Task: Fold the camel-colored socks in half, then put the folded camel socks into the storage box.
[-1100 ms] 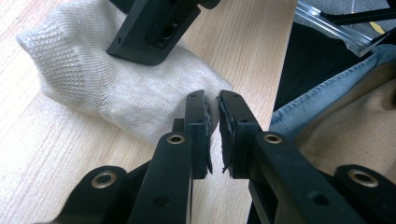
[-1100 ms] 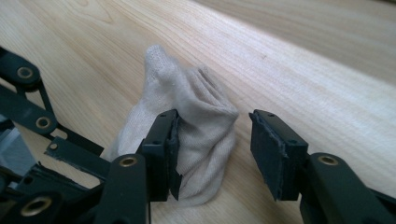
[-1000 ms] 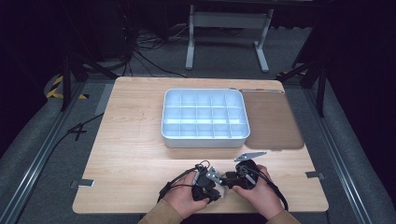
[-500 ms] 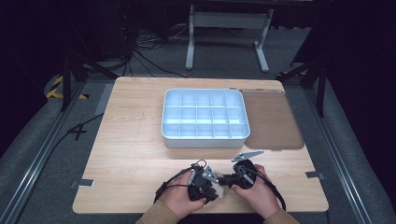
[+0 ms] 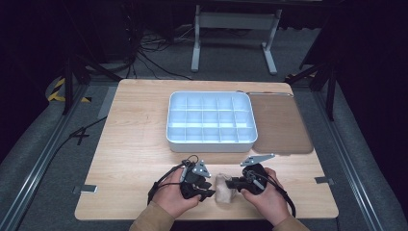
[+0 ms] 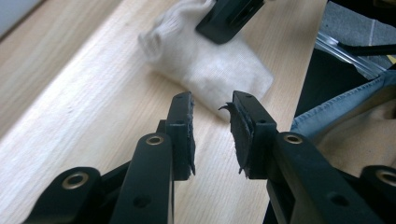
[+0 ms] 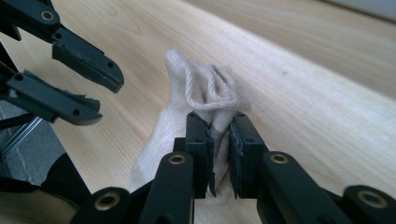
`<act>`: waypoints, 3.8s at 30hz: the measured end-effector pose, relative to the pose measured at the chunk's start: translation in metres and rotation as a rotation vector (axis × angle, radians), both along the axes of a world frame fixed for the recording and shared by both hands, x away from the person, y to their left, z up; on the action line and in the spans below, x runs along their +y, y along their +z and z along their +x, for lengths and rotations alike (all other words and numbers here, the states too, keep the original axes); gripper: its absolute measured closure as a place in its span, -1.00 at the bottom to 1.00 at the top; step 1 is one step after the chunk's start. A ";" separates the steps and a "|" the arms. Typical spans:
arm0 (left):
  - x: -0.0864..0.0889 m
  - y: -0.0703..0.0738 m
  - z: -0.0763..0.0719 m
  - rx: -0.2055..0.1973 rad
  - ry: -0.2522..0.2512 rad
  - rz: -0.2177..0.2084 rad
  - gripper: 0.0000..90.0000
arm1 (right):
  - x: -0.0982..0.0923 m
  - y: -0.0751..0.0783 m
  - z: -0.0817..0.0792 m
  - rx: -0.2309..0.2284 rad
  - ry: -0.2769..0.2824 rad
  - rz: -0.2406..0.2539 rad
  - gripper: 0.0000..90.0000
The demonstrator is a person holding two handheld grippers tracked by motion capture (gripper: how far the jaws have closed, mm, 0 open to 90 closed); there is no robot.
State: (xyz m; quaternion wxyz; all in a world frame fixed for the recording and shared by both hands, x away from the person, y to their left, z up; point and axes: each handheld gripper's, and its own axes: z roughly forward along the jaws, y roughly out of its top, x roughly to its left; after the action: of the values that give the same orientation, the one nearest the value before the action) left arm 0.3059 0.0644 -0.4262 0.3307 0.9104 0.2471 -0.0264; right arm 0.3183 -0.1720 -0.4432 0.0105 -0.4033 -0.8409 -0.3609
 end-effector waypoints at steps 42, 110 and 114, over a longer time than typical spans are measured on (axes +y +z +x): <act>0.031 0.010 0.012 -0.010 0.097 -0.012 0.52 | -0.034 0.046 0.006 -0.193 -0.059 0.029 0.77; 0.062 0.014 0.012 -0.009 0.181 -0.046 0.48 | -0.030 0.069 0.125 -0.358 -0.117 -0.327 0.74; 0.062 0.013 0.012 -0.013 0.182 -0.046 0.47 | -0.026 0.062 0.127 -0.330 -0.106 -0.344 0.73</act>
State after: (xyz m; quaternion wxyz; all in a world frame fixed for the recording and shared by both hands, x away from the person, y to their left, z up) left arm 0.3178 0.1262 -0.4128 0.3541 0.8766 0.3259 0.0039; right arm 0.4448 -0.1979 -0.3813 -0.2149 -0.3780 -0.8580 -0.2733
